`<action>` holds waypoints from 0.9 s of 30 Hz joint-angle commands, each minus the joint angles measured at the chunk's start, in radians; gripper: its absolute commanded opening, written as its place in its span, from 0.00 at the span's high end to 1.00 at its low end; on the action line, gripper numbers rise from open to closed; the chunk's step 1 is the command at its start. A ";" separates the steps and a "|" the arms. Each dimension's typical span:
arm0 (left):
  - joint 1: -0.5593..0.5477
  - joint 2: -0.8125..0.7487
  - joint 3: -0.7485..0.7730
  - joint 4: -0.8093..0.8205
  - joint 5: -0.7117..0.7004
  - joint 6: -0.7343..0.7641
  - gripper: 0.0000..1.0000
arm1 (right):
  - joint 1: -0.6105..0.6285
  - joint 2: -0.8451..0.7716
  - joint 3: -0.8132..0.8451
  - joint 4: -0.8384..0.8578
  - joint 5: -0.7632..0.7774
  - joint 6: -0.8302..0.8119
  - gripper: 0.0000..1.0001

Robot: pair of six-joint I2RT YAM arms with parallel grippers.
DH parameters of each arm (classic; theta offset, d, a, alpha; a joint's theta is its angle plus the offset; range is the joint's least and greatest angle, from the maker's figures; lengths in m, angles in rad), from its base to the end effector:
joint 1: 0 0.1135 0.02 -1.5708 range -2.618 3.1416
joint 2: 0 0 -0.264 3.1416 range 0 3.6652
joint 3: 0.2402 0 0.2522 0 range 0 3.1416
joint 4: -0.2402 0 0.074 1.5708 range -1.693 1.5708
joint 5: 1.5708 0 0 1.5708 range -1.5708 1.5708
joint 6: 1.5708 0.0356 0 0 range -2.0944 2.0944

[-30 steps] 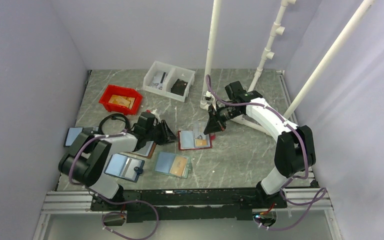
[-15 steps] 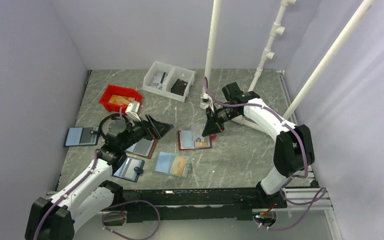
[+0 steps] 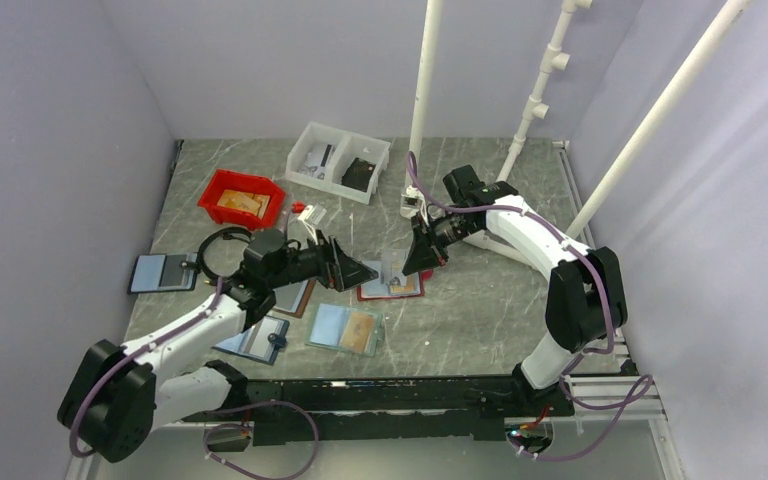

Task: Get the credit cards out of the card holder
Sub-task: Place the credit card in the storage box.

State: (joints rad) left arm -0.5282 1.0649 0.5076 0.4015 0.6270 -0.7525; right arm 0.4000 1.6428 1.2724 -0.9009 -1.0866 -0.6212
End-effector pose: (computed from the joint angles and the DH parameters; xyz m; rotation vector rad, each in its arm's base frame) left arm 0.1910 -0.1356 0.2498 0.3055 1.9137 -1.4397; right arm 0.2786 0.1520 0.2575 -1.3565 1.9766 1.3933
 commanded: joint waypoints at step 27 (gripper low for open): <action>-0.087 0.372 0.093 0.408 0.160 -0.008 1.00 | 0.000 0.008 0.048 -0.033 -0.051 -0.050 0.91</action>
State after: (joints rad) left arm -0.6102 1.4506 0.5785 0.7822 0.7437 -0.7868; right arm 0.3981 1.6665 1.2800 -0.9623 -1.1179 -0.6540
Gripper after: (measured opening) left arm 0.012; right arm 0.008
